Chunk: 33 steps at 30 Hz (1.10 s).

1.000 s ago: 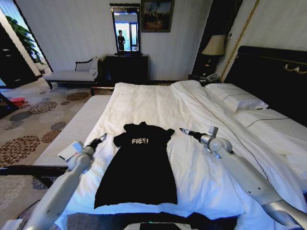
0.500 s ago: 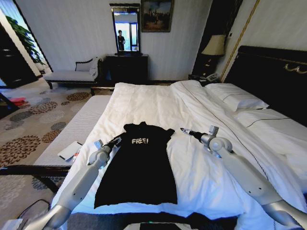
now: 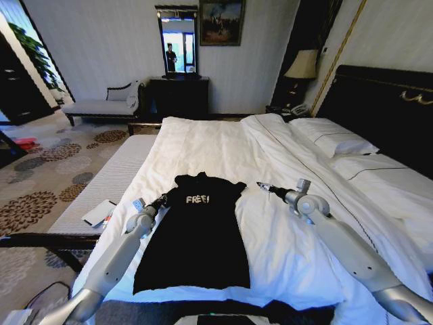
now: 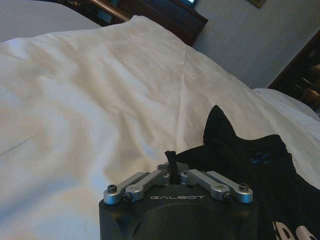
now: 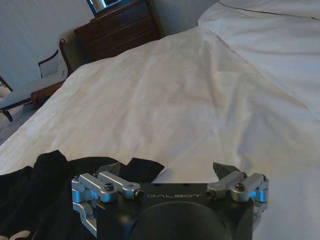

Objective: Fold the clothes on the bed.

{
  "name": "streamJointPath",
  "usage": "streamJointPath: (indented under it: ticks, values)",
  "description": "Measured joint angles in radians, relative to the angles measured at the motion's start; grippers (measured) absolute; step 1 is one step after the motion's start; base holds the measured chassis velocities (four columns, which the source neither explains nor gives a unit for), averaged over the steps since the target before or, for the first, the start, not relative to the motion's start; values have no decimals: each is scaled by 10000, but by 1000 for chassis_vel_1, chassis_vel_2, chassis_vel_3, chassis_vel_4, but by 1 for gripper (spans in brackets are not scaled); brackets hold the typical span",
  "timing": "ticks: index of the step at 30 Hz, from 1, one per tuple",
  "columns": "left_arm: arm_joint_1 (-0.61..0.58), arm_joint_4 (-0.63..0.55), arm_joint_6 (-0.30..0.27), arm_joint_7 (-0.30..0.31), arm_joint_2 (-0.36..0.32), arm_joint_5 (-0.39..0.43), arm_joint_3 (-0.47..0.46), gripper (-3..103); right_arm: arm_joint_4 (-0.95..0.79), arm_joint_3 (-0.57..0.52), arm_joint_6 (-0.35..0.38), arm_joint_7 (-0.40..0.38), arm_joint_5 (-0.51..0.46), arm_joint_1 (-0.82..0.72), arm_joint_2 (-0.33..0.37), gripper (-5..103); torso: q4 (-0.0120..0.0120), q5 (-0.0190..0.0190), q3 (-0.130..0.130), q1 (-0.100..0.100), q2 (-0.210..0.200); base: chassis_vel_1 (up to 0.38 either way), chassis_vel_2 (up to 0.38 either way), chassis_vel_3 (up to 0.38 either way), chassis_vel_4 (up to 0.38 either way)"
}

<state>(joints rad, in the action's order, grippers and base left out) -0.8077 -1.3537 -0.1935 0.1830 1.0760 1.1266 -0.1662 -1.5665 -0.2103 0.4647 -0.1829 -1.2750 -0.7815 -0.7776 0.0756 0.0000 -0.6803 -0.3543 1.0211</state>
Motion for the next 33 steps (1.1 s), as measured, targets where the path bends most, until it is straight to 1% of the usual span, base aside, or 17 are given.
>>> streamJointPath:
  ticks: [1, 3, 8, 10, 11, 14, 19, 22, 26, 28, 30, 31, 33]
  values:
    - [-4, -5, 28, 79, 25, 10, -12, 2, 25, 4, 0, -1, 7, -12, -1, 100, -1, 0, 0, 0, 0, 0, 0, 0, 0]
    - [16, 14, 41, 113, 40, 27, -43, 2, 42, 4, -2, -2, 14, -17, -5, 100, -1, -2, 0, 0, 0, 0, 0, 0, 0]
    - [480, 496, 113, 152, -30, 134, -308, 1, 64, -5, -24, 2, 18, -21, -5, 100, 0, -3, 0, 1, 1, 0, 0, 0, 0]
    - [941, 950, 145, 135, -155, 234, -465, 1, 117, -9, -35, 23, 18, 12, 3, 100, -2, 2, 0, 0, 0, 0, 0, 0, 0]
    - [941, 950, 145, 135, -155, 234, -465, 1, 117, -9, -35, 23, 18, 12, 3, 100, -2, 2, 0, 0, 0, 0, 0, 0, 0]
    - [1595, 1601, 163, 30, -234, 337, -483, 1, 271, 13, -53, 70, 23, 116, -36, 100, -2, -1, 0, 0, 0, 0, 0, 0, 0]
    - [2090, 2148, 193, -51, -212, 337, -366, 1, 513, 117, -59, 193, -36, 300, -140, 100, 1, -2, -1, 0, 0, 0, 0, 0, 0]
    - [2395, 2452, 205, -94, -219, 334, -245, 1, 1051, 285, -38, 320, -460, 758, -431, 100, 1, -1, -1, 0, 0, 0, 0, 0, 0]
    - [2433, 2481, 207, -93, -353, 364, -190, 1, 1606, 571, 79, 493, -866, 1278, -704, 100, -1, -1, -1, -1, -1, 0, 0, 0, 0]
    - [2403, 2480, 208, -89, -448, 397, -191, 1, 1920, 825, 113, 660, -888, 1601, -837, 100, -2, -2, -1, -1, 0, 0, 0, 0, 0]
    - [2271, 2450, 208, -74, -537, 432, -247, 1, 2591, 1296, 153, 825, -875, 2133, -1174, 100, -3, -3, -2, 0, 0, 0, 0, 0, 0]
    - [2271, 2450, 208, -74, -537, 432, -247, 1, 2591, 1296, 153, 825, -875, 2133, -1174, 100, -3, -3, -2, 0, 0, 0, 0, 0, 0]
    - [2143, 2375, 208, -58, -552, 434, -297, 1, 3106, 1598, 171, 868, -873, 2490, -1482, 100, -5, -2, -2, -1, 0, 0, 0, 0, 0]
